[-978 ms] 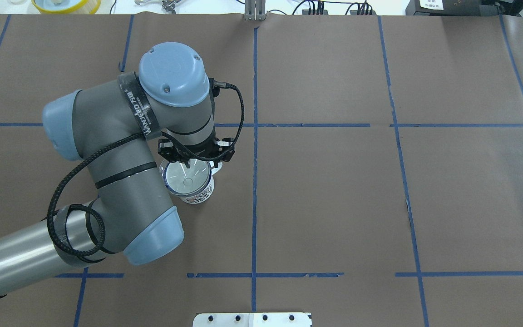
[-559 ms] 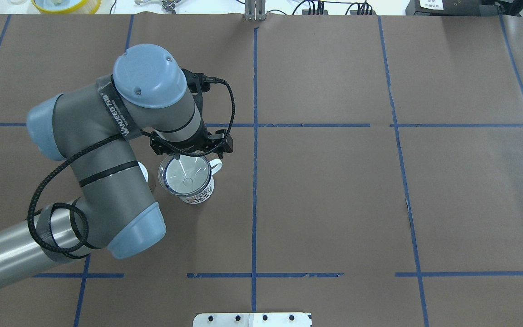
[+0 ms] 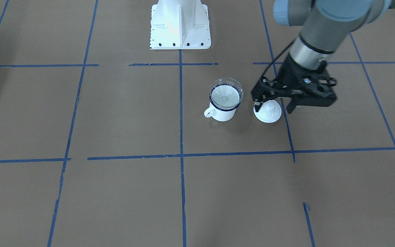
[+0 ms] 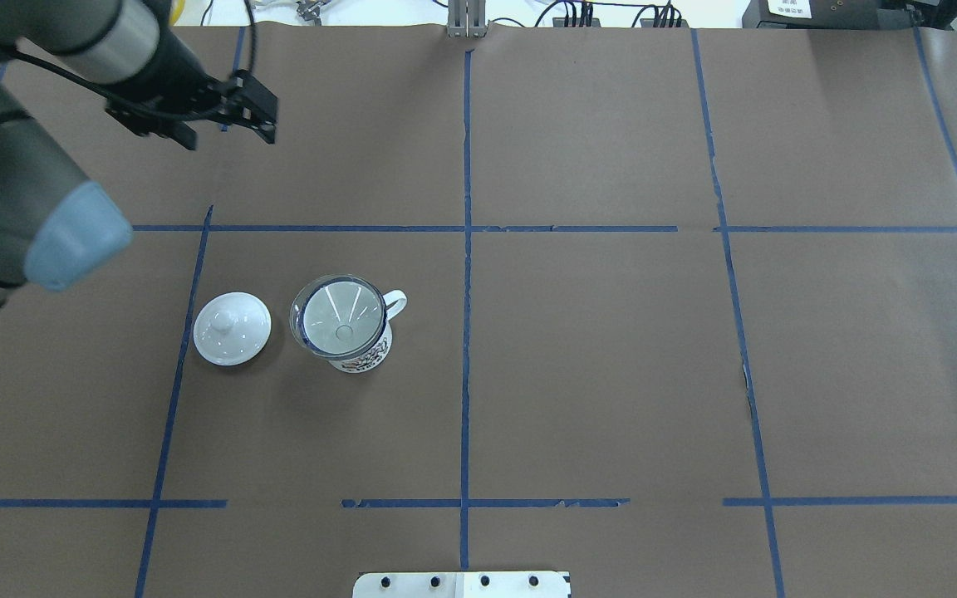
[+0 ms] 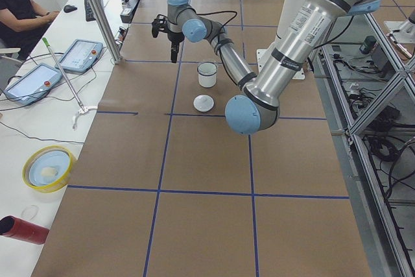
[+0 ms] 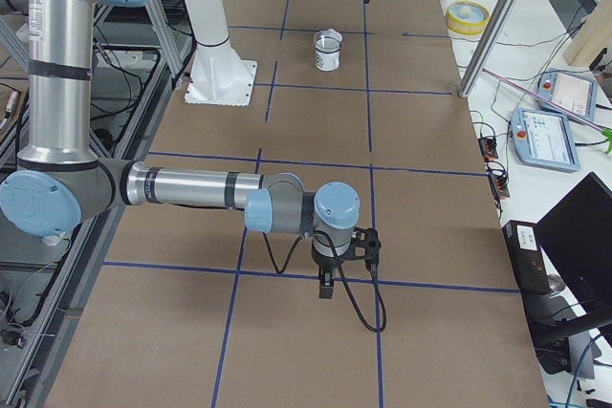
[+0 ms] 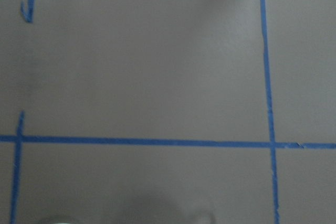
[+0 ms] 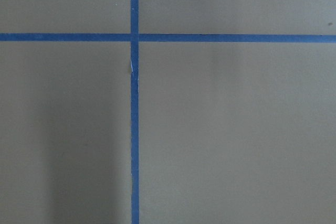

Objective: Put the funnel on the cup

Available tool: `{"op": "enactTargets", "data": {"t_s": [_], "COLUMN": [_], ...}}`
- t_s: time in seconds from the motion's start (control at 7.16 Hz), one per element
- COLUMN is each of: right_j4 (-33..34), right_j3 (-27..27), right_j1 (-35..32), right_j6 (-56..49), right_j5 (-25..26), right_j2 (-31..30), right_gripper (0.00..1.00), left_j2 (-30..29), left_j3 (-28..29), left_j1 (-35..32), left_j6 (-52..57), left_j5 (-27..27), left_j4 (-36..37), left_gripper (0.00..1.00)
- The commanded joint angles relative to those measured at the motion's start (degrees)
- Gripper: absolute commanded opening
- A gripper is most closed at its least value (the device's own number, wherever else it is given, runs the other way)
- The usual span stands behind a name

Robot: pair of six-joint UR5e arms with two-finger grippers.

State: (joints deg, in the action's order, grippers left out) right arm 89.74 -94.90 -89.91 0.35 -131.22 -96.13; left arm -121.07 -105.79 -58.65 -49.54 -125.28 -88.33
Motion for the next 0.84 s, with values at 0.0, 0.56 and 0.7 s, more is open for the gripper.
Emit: {"op": "enactTargets", "data": {"t_s": [0.0,0.56,0.7], "right_j4": [0.0,0.0,0.0], "right_j3": [0.1,0.1,0.1], "right_j1": [0.0,0.0,0.0], "right_j6": [0.0,0.0,0.0], "right_j5": [0.0,0.0,0.0], "right_j2": [0.1,0.0,0.0], "right_gripper": [1.0,1.0,1.0], "left_j2": [6.4,15.5,19.8], "left_j3": [1.0,9.6,9.9], "left_j1": [-12.3,-25.3,-26.7], "left_j6": [18.9,51.8,57.0], "left_j5": [-3.7,-3.7,-3.8], "left_j4": [0.4,2.7,2.4], "left_gripper": [1.0,1.0,1.0]}}
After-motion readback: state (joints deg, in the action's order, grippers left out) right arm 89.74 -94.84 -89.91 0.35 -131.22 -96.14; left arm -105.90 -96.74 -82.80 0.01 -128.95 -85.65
